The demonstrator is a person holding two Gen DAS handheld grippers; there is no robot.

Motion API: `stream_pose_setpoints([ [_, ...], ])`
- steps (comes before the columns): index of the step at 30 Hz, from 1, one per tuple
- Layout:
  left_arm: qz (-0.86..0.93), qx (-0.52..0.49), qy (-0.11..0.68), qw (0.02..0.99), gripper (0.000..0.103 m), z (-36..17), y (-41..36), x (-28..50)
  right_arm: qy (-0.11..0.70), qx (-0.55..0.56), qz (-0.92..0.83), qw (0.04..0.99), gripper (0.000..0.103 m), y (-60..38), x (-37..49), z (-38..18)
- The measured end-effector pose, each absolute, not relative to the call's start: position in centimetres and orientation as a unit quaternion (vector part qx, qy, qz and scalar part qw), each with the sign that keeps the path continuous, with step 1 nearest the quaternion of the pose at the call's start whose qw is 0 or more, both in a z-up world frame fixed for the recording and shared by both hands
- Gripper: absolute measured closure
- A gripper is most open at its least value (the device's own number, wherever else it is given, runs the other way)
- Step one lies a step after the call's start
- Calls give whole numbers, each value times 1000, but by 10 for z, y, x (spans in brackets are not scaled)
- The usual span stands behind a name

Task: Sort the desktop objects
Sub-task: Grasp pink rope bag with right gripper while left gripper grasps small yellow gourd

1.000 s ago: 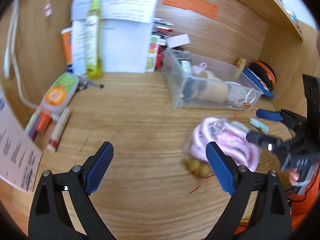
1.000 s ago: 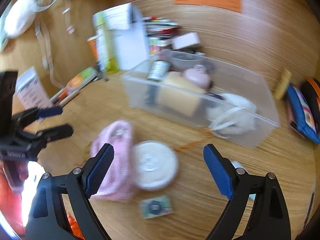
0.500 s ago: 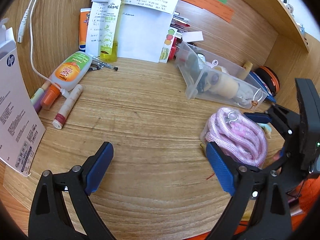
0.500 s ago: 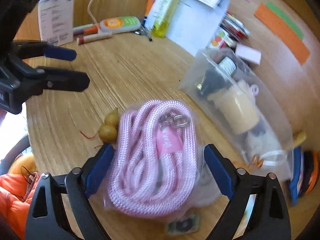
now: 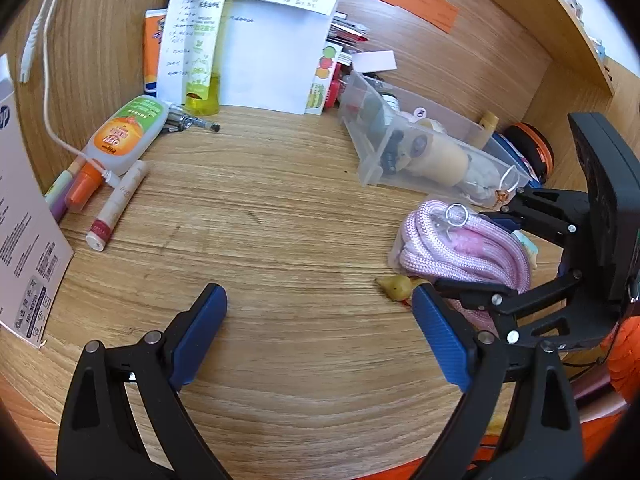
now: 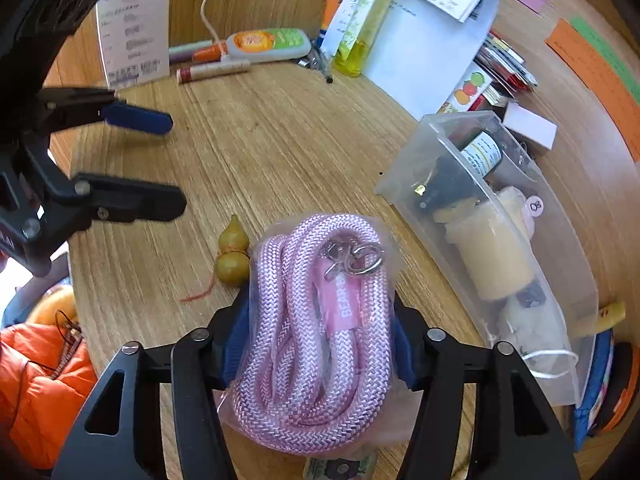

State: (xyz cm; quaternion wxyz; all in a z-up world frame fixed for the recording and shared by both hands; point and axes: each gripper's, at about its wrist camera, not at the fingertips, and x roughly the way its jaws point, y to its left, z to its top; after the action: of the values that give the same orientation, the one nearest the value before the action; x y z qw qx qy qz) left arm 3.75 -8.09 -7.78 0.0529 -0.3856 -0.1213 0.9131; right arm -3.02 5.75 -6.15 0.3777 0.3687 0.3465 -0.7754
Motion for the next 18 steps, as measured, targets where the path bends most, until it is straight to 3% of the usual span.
stream_pose_setpoints([
  [18, 909, -403, -41, 102, 11, -79, -19, 7, 184, 328, -852, 365, 51, 135, -40, -11],
])
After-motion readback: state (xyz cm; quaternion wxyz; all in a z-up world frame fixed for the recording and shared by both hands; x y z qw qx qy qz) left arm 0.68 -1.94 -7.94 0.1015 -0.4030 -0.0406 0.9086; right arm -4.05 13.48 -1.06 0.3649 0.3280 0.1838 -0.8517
